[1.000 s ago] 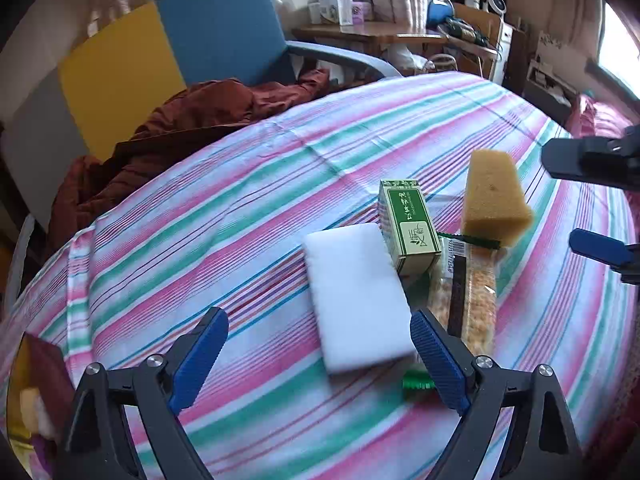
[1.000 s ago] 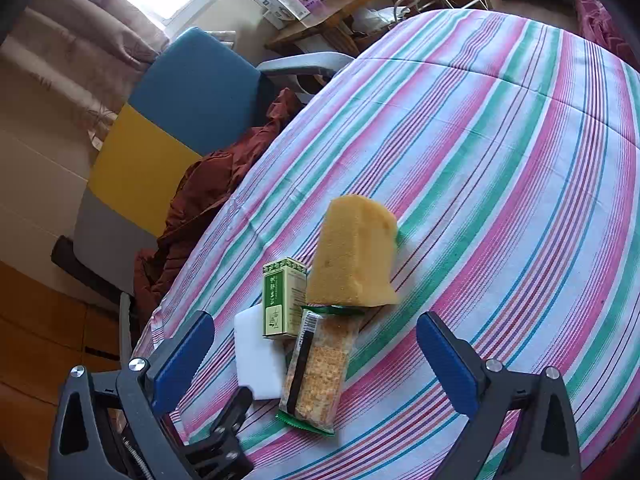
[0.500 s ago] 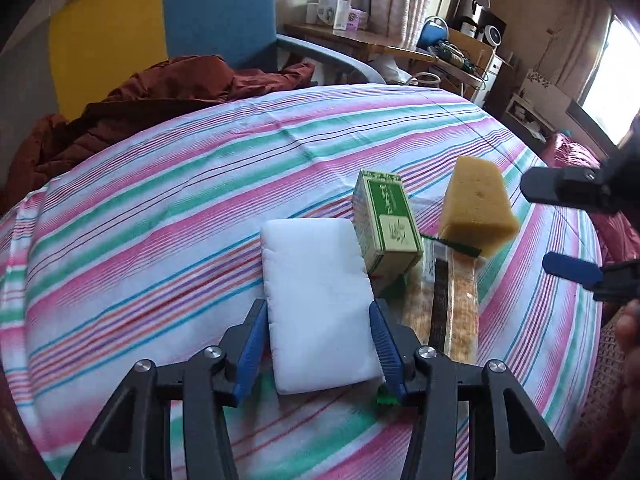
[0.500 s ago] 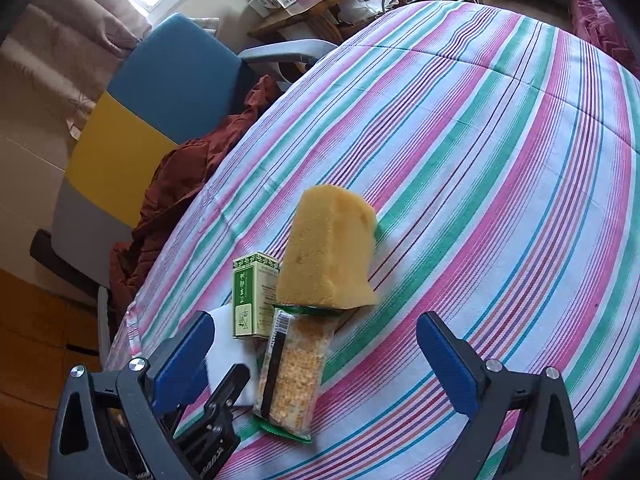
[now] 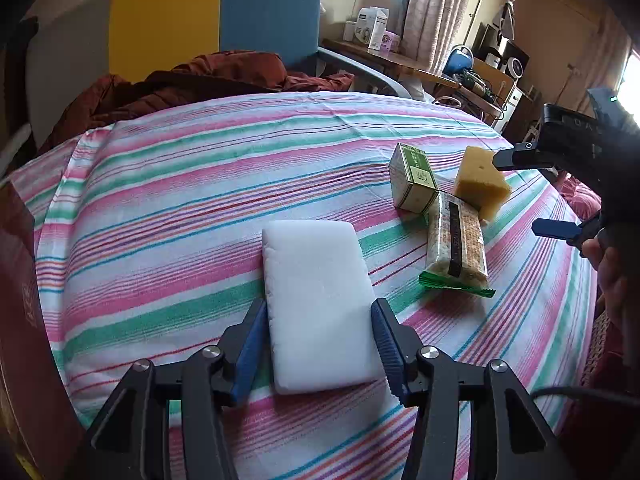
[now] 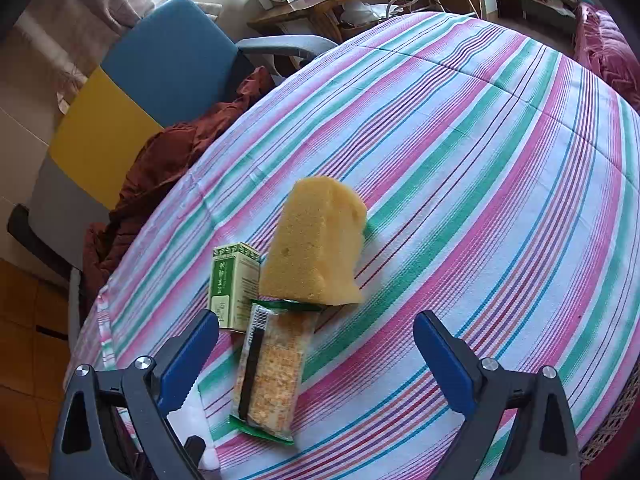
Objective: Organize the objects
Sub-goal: 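Grasp the white sponge with the left tool while the right tool grasps the yellow sponge, then lift both sponges and carry them toward the gold tray, then lower both sponges into the gold tray and open both tools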
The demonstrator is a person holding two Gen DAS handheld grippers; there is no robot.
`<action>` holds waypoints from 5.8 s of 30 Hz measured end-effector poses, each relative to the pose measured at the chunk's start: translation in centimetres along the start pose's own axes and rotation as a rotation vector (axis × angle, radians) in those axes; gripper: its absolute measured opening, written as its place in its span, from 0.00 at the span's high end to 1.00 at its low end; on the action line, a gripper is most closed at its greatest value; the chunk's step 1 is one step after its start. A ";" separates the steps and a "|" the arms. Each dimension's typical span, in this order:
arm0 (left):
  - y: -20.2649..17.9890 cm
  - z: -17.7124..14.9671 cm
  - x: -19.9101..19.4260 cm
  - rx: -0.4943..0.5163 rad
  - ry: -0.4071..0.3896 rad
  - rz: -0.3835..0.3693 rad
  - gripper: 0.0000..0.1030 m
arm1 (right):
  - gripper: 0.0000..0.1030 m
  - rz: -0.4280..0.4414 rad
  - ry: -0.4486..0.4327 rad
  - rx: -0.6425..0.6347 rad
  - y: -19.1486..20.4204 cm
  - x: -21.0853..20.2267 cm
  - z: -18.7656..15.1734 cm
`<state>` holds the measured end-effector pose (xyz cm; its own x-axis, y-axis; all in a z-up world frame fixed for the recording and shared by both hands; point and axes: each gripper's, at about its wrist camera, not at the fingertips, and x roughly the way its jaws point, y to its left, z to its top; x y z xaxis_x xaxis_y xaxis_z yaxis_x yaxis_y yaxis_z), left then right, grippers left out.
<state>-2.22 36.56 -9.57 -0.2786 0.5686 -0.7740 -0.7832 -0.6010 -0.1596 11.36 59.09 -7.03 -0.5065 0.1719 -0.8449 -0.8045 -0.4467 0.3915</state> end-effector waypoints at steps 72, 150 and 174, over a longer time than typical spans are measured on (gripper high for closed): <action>-1.2 -0.7 0.9 0.079 -0.043 0.053 0.38 | 0.47 -0.001 -0.034 -0.114 2.3 3.0 4.6; 10.7 -5.6 -20.6 -0.206 -0.293 0.223 0.69 | 0.47 0.437 0.080 -0.746 23.3 -4.6 -13.7; 25.0 -14.6 -29.0 -0.597 -0.353 0.205 0.69 | 0.47 0.502 0.233 -0.988 32.1 -3.3 -25.7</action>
<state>-5.57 -3.20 -0.07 -0.6292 0.4984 -0.5964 -0.2864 -0.8620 -0.4182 -4.82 21.65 -1.04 -0.5498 -0.3438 -0.7613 0.1230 -0.9347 0.3334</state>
